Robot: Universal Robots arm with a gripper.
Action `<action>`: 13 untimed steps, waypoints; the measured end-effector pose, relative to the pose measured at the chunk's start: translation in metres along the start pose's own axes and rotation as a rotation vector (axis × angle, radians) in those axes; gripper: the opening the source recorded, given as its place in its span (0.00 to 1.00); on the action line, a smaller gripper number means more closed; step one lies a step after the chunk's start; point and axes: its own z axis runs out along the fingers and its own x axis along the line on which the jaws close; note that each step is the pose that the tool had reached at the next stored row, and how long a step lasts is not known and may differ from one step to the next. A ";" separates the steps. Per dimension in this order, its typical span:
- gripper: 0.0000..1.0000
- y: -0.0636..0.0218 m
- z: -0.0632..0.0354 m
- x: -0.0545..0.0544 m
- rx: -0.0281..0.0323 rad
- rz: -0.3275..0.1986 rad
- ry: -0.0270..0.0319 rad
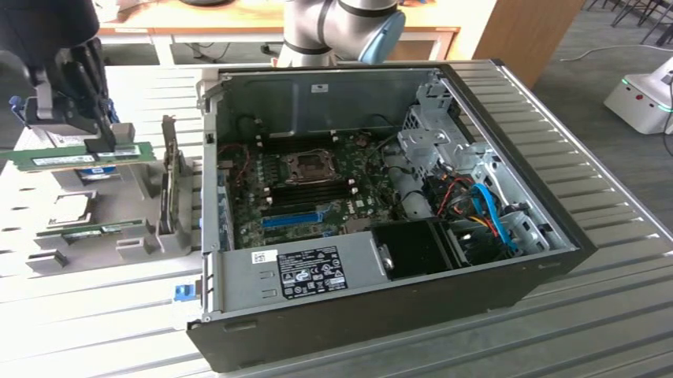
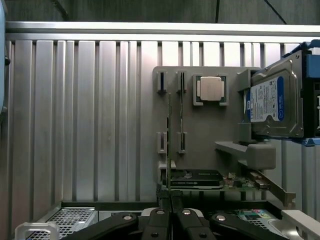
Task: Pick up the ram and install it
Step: 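Pick up the ram and move it above insertion slot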
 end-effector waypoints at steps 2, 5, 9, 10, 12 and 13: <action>0.12 -0.0043 -0.0001 0.000 -0.0003 0.000 -0.0001; 0.12 -0.0104 -0.0003 0.000 -0.0008 0.000 -0.0001; 0.12 -0.0179 -0.0006 0.000 -0.0012 0.000 0.0000; 0.12 -0.0196 -0.0007 0.000 -0.0013 0.000 0.0000; 0.12 -0.0234 -0.0008 -0.001 -0.0013 0.000 0.0000; 0.12 -0.0254 -0.0009 -0.001 -0.0014 0.000 -0.0001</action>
